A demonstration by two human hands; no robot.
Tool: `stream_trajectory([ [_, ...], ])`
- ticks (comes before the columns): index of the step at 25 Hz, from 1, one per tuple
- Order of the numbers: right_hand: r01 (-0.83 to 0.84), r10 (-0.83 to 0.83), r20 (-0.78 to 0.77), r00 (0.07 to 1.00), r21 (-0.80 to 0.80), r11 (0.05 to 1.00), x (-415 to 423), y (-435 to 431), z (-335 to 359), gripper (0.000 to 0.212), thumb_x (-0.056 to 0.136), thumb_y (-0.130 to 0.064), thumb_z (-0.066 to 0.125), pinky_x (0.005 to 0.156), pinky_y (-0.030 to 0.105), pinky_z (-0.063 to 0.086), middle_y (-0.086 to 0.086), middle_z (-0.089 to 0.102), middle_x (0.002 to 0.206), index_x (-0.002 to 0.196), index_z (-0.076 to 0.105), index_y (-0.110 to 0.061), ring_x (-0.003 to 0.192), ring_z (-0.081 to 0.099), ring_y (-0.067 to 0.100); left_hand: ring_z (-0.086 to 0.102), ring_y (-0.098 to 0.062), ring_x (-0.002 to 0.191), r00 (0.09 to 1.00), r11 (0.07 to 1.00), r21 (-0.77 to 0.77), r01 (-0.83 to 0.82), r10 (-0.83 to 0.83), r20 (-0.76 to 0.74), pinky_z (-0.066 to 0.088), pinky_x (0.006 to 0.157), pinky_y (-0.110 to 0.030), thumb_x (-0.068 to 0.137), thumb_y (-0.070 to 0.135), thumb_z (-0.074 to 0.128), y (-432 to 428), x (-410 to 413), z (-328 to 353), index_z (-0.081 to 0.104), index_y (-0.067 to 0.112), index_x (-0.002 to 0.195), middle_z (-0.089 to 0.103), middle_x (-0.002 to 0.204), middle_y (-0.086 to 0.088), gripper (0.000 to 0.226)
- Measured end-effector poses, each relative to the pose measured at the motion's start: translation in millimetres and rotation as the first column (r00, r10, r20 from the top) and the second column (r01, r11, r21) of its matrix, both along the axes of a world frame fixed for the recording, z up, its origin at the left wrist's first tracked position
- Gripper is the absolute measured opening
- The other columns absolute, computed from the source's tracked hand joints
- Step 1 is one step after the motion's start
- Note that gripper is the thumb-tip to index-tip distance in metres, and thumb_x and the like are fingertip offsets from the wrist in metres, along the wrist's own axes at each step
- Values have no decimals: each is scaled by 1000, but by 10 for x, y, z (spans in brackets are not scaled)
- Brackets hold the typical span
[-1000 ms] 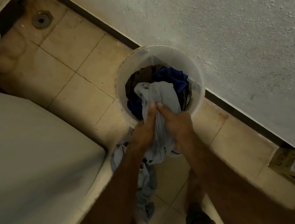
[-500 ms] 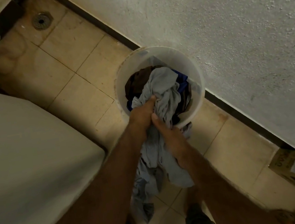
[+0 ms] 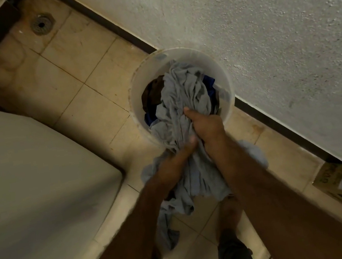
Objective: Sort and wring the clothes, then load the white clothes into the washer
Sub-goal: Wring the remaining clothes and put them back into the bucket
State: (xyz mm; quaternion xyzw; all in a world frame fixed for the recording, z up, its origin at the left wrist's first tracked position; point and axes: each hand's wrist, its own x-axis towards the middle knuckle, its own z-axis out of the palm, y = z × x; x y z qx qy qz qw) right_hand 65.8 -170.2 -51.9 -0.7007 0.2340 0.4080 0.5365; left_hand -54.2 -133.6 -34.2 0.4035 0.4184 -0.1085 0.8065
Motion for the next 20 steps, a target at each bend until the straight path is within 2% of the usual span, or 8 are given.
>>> stream_trajectory([
  [1,-20,20,-3,1000,-8,1000,8,23,-11,62,84,-31,81,96,37,54,14,66,130,133,60,1,112,65,31,71,0,99,1000,999,38,6,-7,18,58,85,-19,99,27,55,-25,-7,-11,56,30,123,69,117,8,24],
  [3,-58,58,15,998,16,998,-6,29,-12,62,83,-32,82,97,41,55,13,66,130,133,61,-1,111,65,30,68,0,106,999,989,146,-22,18,30,55,97,-26,97,18,60,-28,1,-71,56,37,117,67,121,11,27],
  [5,-153,152,52,987,26,988,-14,-47,7,62,84,-37,80,99,40,55,11,66,132,133,61,-5,113,65,28,61,-11,123,996,977,195,-85,77,46,49,108,-37,94,22,66,-28,13,-154,56,34,127,62,136,6,37],
  [7,-294,292,32,956,51,955,-24,-191,47,67,83,-50,77,103,38,52,7,66,133,135,61,-11,117,64,25,57,-16,129,992,973,191,-127,121,43,47,109,-37,94,23,66,-18,35,-175,49,25,141,57,141,5,50],
  [10,-540,542,-56,839,44,840,-96,-423,107,75,73,-76,67,101,33,49,0,70,117,127,63,-24,102,65,13,58,-18,126,977,957,200,-208,214,-6,48,107,-37,94,27,65,49,84,-186,44,18,146,59,134,4,57],
  [12,-594,591,-111,799,0,804,-172,-566,90,75,70,-84,58,93,27,47,-3,67,106,124,58,-31,90,61,8,59,-20,123,964,947,205,-246,261,-47,47,109,-41,93,30,67,109,115,-205,46,16,145,61,132,2,58],
  [16,-462,463,13,886,76,883,-339,-886,-29,46,88,-53,68,89,36,59,0,77,101,114,72,-14,93,74,19,56,-15,125,980,932,343,-117,164,-110,46,109,-34,89,36,71,172,122,-205,45,17,145,59,136,3,64],
  [20,-459,506,234,830,-229,859,-463,-1029,-197,31,95,-41,64,66,24,52,-2,68,77,86,68,-12,69,64,12,61,-15,119,978,818,573,46,80,-193,51,104,-34,92,44,65,283,86,-234,55,11,139,63,133,-1,58],
])
